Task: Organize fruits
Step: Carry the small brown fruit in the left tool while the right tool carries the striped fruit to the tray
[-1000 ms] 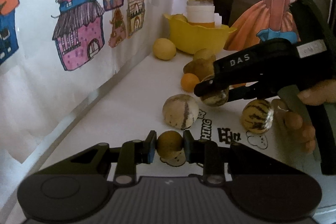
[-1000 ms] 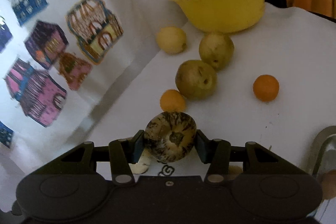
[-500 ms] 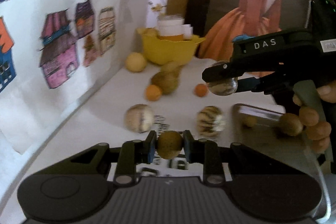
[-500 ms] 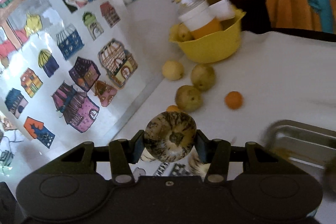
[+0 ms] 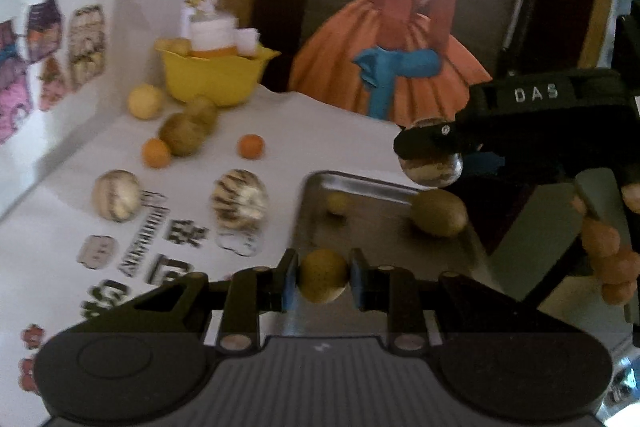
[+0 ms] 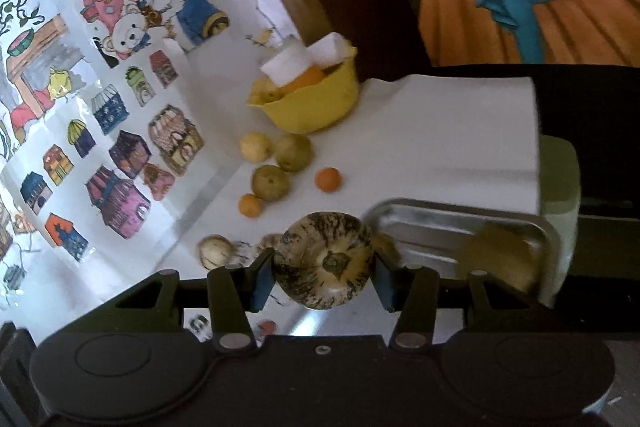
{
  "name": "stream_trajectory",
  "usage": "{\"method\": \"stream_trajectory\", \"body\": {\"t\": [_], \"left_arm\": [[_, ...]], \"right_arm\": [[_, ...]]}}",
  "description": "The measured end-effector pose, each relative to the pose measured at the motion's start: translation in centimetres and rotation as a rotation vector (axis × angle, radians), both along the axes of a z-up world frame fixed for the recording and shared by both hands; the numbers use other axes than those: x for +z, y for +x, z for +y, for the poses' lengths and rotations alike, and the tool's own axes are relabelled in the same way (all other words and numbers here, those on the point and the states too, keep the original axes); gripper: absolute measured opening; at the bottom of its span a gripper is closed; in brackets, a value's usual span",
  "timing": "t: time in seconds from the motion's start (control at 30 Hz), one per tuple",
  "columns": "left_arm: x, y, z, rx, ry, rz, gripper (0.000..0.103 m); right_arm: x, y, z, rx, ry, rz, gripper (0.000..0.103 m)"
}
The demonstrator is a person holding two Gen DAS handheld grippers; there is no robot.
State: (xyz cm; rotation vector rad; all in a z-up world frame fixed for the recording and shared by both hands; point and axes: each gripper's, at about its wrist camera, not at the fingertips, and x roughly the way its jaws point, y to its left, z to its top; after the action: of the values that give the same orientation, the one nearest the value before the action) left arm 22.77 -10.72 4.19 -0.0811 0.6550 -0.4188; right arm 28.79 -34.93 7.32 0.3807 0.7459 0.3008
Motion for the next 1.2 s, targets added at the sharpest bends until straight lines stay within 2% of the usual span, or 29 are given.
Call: {"method": "stream_trajectory", "body": {"t": [0.33,0.43,0.53,1.0,1.2], "left_arm": [[-1.6,0.9,-3.9,-0.075,0.063,-0.026,0.029],[-2.1,1.6,-4.5,-0.084,0.108,-0.052,0.029],[-2.7,2.2,-5.0,-0.096,0.149,-0.070,0.029],[-4.0,5.5,-6.0,-0.141,0.160,-0.052,0.029],[-4.4,6.2,-6.4,-0.131,0.170,-0.031,0.029]], "right_arm": [[-4.5,-2.0,-3.6,-0.042,-0.045,0.010,0.052],[-5.5,-2.3,-4.2,-0.033,-0.069,-0.010,0.052],[-6.1,-2.7,-4.2,-0.017,-0.135,-0.048,0.052],[-8.4,-3.0,-3.6,0.043,-0.266,-0.121,0.052],[-9.1,-3.1,-3.1,0.049,-0.316,-0.162,0.052]]}}
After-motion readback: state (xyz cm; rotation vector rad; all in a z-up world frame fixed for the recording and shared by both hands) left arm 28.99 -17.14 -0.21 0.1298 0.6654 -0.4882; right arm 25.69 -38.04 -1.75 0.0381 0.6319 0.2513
